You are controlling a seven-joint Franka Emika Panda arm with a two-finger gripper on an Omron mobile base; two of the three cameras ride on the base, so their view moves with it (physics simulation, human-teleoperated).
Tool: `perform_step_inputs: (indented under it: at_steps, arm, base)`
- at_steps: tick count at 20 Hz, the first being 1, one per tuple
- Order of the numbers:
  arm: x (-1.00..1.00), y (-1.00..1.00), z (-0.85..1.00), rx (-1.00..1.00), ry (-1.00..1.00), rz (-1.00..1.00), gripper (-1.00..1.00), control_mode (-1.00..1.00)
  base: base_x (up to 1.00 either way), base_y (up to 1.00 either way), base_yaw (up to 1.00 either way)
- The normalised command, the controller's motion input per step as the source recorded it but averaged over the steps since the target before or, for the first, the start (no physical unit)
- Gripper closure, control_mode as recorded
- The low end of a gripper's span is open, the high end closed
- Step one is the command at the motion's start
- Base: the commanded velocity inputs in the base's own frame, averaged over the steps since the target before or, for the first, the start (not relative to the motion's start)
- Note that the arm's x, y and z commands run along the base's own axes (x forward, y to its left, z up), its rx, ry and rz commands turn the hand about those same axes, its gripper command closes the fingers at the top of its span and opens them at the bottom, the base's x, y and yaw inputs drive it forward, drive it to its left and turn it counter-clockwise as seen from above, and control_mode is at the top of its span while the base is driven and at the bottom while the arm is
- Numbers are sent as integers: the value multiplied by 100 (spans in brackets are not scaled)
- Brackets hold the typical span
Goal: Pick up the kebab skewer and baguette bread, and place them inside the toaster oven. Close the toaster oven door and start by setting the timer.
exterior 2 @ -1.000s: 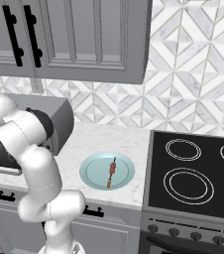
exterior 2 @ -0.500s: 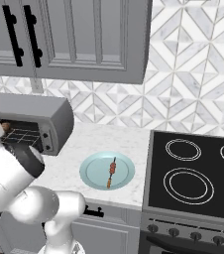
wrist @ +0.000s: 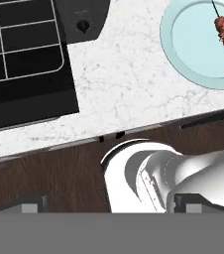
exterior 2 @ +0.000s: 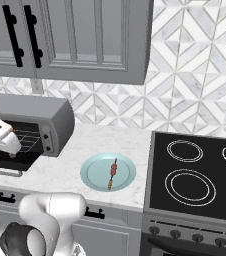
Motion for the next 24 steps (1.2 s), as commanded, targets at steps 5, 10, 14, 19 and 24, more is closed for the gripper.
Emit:
perform_step_inputs:
  at_steps: [5,10,14,19,24]
  arm:
    - [-2,-100,14,4,4,9,-100,-100]
    - [0,-100,0,0,3,13,-100,-100]
    - [0,-100,0,0,0,12,-100,-100]
    - [11,-100,-1,0,0,5,-100,-100]
    - [0,-78,-16,-1,0,2,-100,-100]
  base:
    - [0,0,0]
    - [0,0,0]
    - [0,0,0]
    - [0,0,0]
    - [0,0,0]
